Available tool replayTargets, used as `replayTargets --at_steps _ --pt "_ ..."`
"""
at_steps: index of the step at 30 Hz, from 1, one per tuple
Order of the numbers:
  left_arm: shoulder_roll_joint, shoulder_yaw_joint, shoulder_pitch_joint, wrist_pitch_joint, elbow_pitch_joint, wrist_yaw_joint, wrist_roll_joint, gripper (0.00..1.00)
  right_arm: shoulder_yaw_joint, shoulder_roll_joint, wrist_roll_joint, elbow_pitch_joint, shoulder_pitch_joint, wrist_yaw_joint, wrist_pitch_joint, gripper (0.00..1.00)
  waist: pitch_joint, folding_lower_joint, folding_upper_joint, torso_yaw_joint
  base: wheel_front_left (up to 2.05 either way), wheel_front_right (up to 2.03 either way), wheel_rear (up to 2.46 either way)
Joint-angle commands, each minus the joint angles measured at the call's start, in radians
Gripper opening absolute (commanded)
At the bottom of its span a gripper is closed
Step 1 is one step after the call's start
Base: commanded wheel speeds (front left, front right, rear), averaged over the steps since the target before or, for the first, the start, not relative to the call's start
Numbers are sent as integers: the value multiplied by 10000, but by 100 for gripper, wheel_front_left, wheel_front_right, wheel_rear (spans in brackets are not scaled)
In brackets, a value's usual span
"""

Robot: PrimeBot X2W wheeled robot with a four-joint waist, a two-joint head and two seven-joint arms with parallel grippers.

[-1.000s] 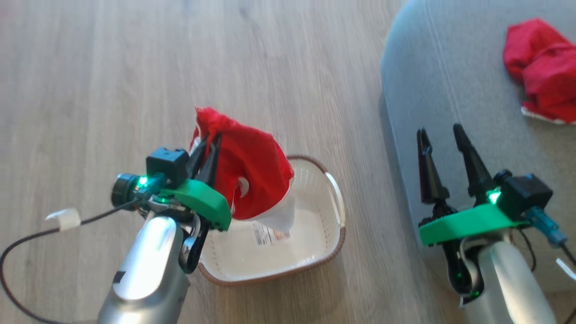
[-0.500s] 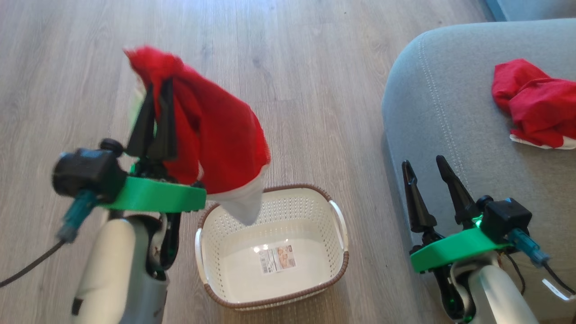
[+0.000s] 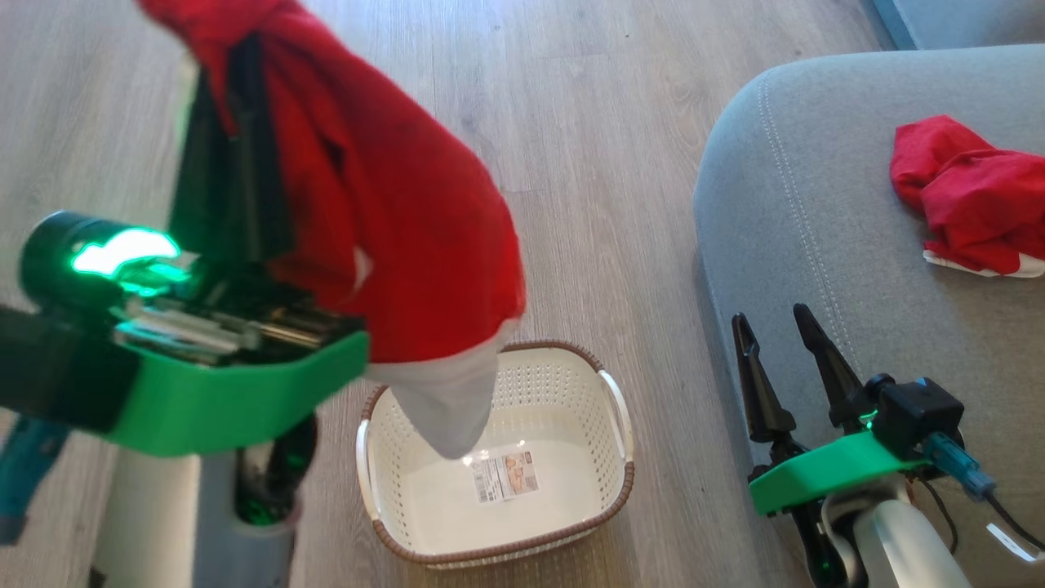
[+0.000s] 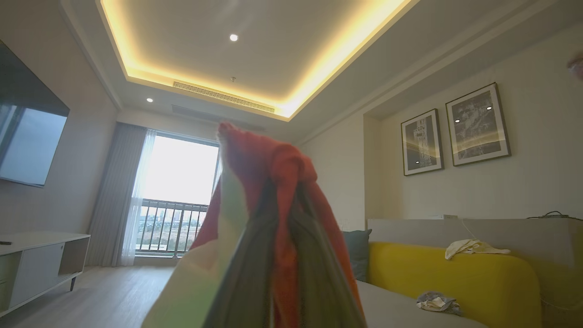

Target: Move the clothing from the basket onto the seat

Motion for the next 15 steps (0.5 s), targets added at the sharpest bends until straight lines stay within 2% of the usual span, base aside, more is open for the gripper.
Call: replayTargets --at_steps 1,6,10,15 --pt "114 116 -529 -49 -424 -8 -45 0 190 -77 -35 -288 -192 -2 -51 100 -6 1 0 7 0 0 0" --pt "114 -876 -477 -49 -587 -368 -8 0 210 -19 -86 -301 -175 -2 -51 100 11 1 0 -2 0 0 0" --pt "114 -1733 -313 -49 -580 -984 209 0 169 4 -114 -329 -166 -2 -51 100 51 1 0 -16 0 0 0" --pt "114 -2505 12 -49 -359 -1380 168 0 60 27 -126 -372 -176 -2 -51 100 119 1 0 -41 0 0 0"
